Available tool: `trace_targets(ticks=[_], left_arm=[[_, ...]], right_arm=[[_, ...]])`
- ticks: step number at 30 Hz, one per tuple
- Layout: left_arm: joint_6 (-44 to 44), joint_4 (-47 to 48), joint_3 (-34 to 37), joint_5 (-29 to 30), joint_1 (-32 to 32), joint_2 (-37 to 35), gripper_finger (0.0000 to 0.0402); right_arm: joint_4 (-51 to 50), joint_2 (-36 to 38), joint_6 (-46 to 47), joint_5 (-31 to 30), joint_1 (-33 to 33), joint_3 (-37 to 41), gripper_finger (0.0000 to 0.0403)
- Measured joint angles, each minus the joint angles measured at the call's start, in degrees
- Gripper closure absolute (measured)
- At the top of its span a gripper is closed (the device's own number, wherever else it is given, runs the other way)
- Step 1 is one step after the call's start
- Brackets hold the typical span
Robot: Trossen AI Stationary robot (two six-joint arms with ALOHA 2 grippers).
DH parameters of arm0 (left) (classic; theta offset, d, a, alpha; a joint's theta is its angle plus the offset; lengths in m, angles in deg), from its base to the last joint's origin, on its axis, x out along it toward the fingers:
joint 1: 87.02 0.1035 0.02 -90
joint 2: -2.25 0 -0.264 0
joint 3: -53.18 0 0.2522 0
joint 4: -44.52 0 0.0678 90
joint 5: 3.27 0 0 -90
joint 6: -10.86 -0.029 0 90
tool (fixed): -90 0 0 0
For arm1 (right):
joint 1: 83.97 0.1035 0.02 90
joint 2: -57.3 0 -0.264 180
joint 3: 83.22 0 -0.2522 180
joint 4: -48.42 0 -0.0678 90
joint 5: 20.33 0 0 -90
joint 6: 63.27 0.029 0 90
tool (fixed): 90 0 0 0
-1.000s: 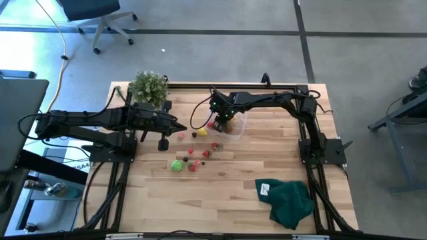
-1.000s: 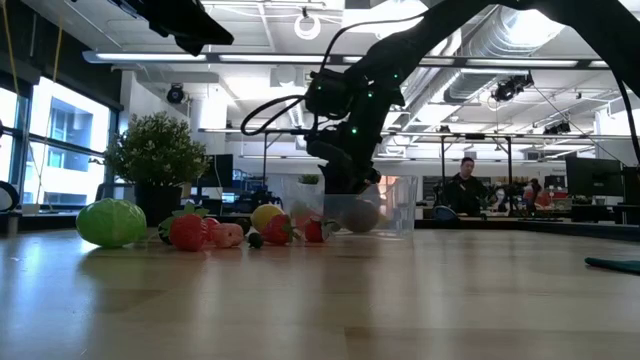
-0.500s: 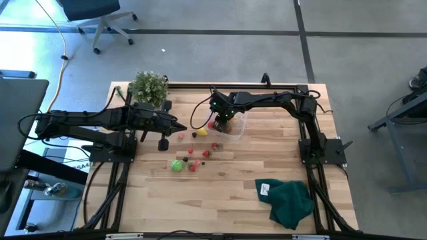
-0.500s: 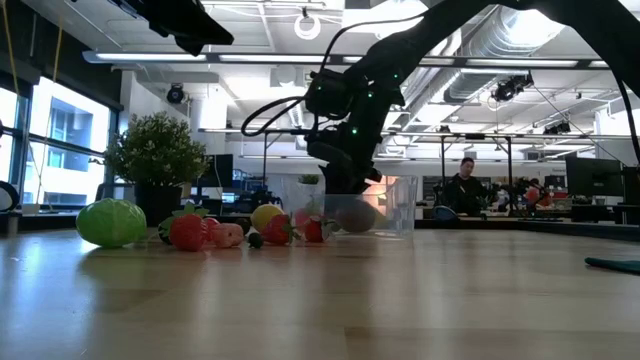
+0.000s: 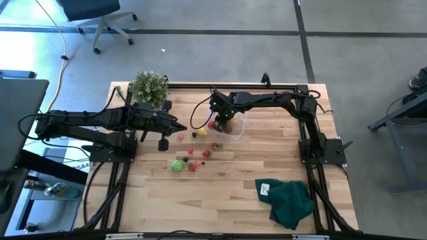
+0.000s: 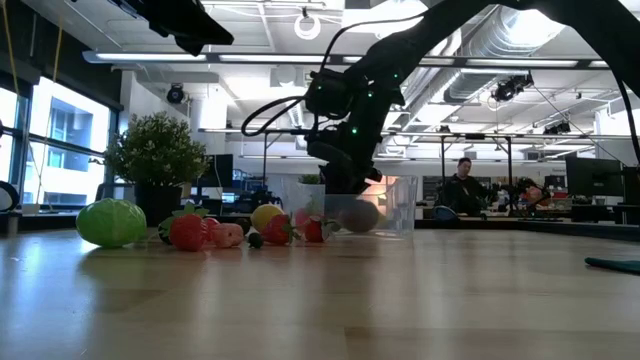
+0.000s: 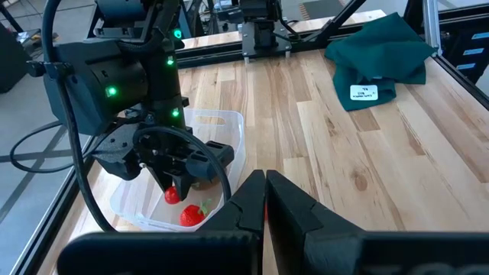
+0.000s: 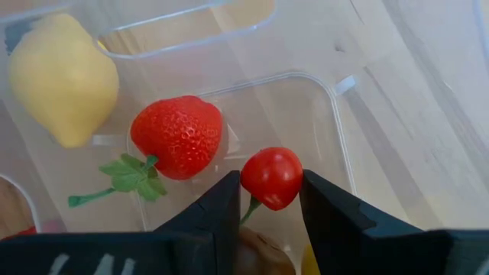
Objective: Pick and placing Produce into tupperware
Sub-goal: Put the red cherry into the transparent bin
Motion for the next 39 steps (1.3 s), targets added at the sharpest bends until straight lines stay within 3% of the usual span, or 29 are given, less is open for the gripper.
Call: trace_targets(ticks=[27,39], left_arm=[[0.0,0.0,0.0,0.0,0.0,0.0,0.0396],[0.0,0.0,0.0,0.0,0.0,0.0,0.0396]], right_arm=[[-0.1,0.0,0.9,1.1,0.0,0.0,0.0277],[-0.4,0.0,2.2,-1.3,0.2,0.0,0.0207]])
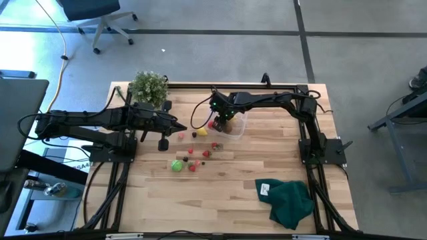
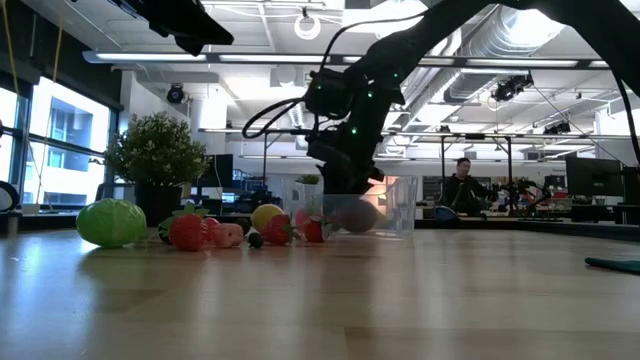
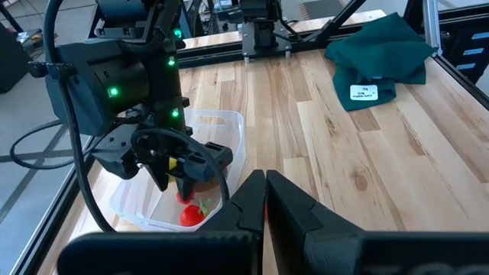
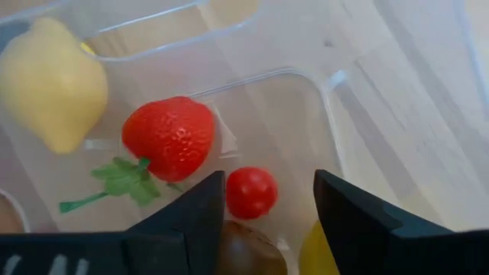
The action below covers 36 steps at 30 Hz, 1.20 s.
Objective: Pick and placing Produce into tupperware
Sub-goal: Put the red cherry into the transparent bin, then adjust the transparent bin
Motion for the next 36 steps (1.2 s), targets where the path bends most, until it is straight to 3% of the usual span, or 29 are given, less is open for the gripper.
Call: trace_targets(ticks=[9,14,25,36], left_arm=[[0.0,0.0,0.0,0.0,0.0,0.0,0.0396],[0.0,0.0,0.0,0.0,0.0,0.0,0.0396],[0.0,0.0,0.0,0.0,0.0,0.0,0.0396],[0.0,0.0,0.0,0.0,0.0,0.0,0.0396]], right_arm=[[-1.7,7.6,0.7,-1.5,1.7,0.0,0.0203],[-10.9,11.6,2.8,-3.9,2.5,0.5,0.0203],[-16.5,11.8,0.3,0.4,1.2,5.3,0.0204],[-20.2,11.8,-2.7,-0.9,-2.6,5.9,0.0204]])
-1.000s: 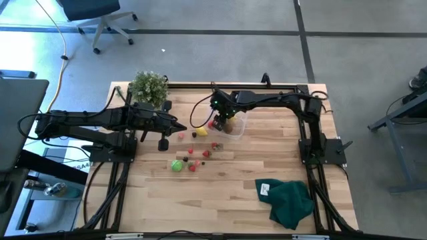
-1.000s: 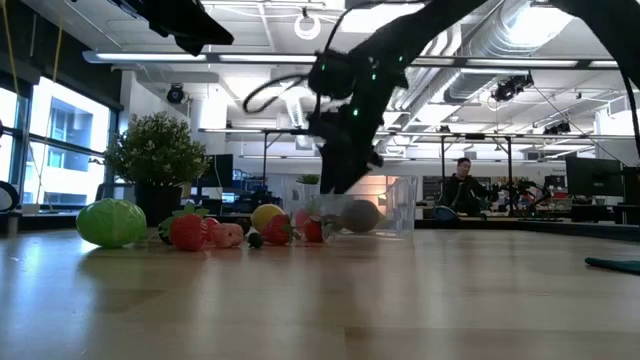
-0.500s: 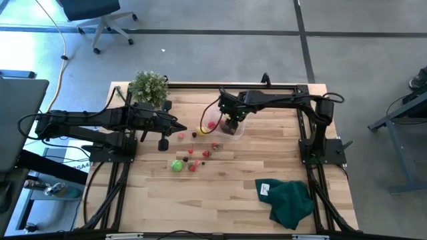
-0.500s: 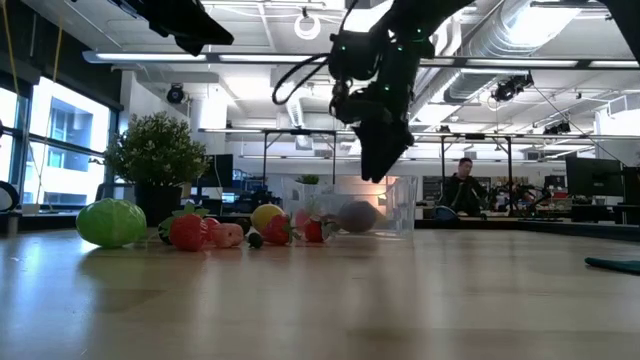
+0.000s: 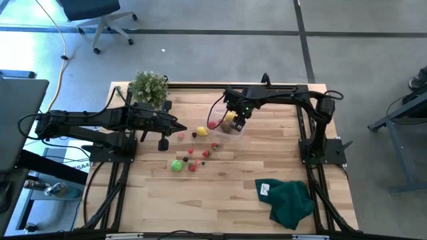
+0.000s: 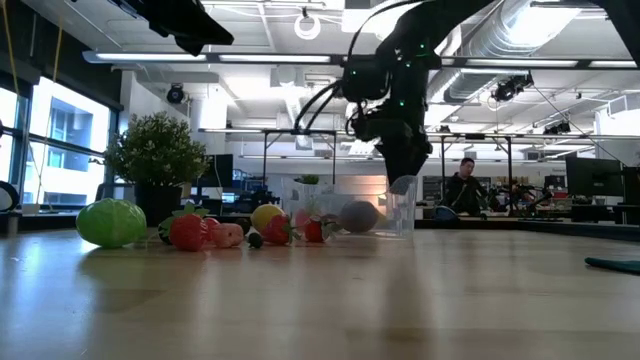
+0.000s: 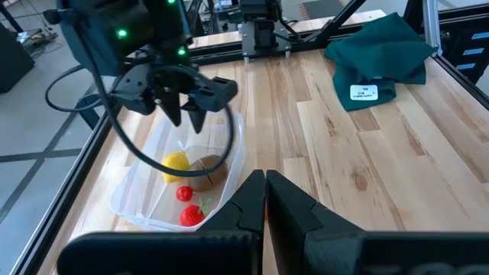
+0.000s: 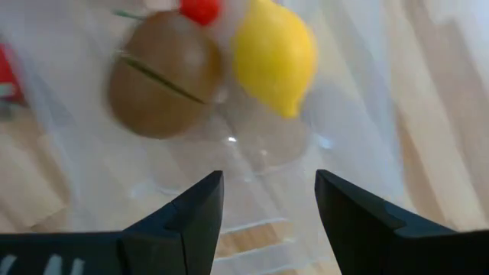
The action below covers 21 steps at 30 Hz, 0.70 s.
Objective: Pick and placing Produce into tupperware
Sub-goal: Adjust the transparent bin
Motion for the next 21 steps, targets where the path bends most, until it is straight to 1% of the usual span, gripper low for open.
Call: trace_targets(ticks=[5,9,18,21], left_arm=[[0.0,0.0,0.0,0.0,0.0,0.0,0.0396],[0.0,0.0,0.0,0.0,0.0,0.0,0.0396],[0.0,0.0,0.0,0.0,0.0,0.0,0.0396],[0.0,0.0,0.0,0.0,0.0,0.0,0.0396]], right_arm=[[-0.6,0.0,-2.1,-0.2,-2.2,0.0,0.0204],[-0.4,0.0,-3.3,-1.6,-3.7,0.0,0.0204],[3.1,0.0,-5.0,-4.2,-6.1,0.0,0.0204],[3.6,0.0,-5.3,-4.2,-6.6,0.0,0.0204]])
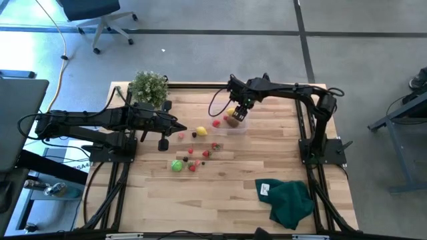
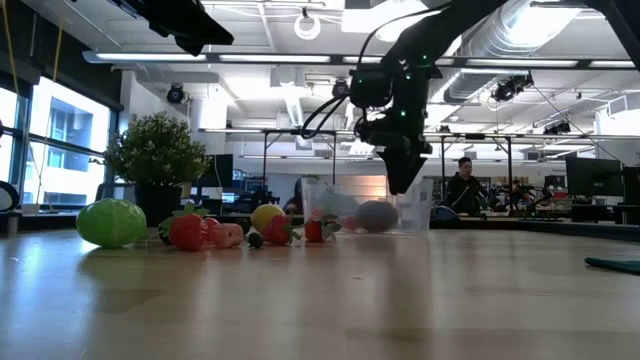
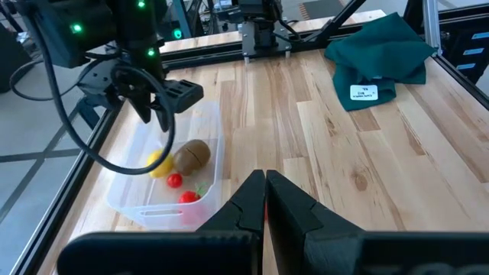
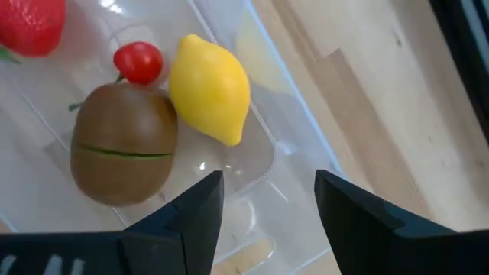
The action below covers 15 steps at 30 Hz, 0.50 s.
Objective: Pick and placing Produce into tupperware
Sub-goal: Adjust the transparent bin, then put the red strawberry into the transparent bin
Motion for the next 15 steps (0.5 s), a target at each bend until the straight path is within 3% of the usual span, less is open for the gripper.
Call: trace_targets(ticks=[10,15], left_arm=[[0.0,0.0,0.0,0.0,0.0,0.0,0.0396],[0.0,0.0,0.0,0.0,0.0,0.0,0.0396]], right_arm=[[0.1,0.2,0.8,0.8,0.6,0.0,0.0204],[0.4,4.4,3.0,1.8,2.6,0.0,0.0204]])
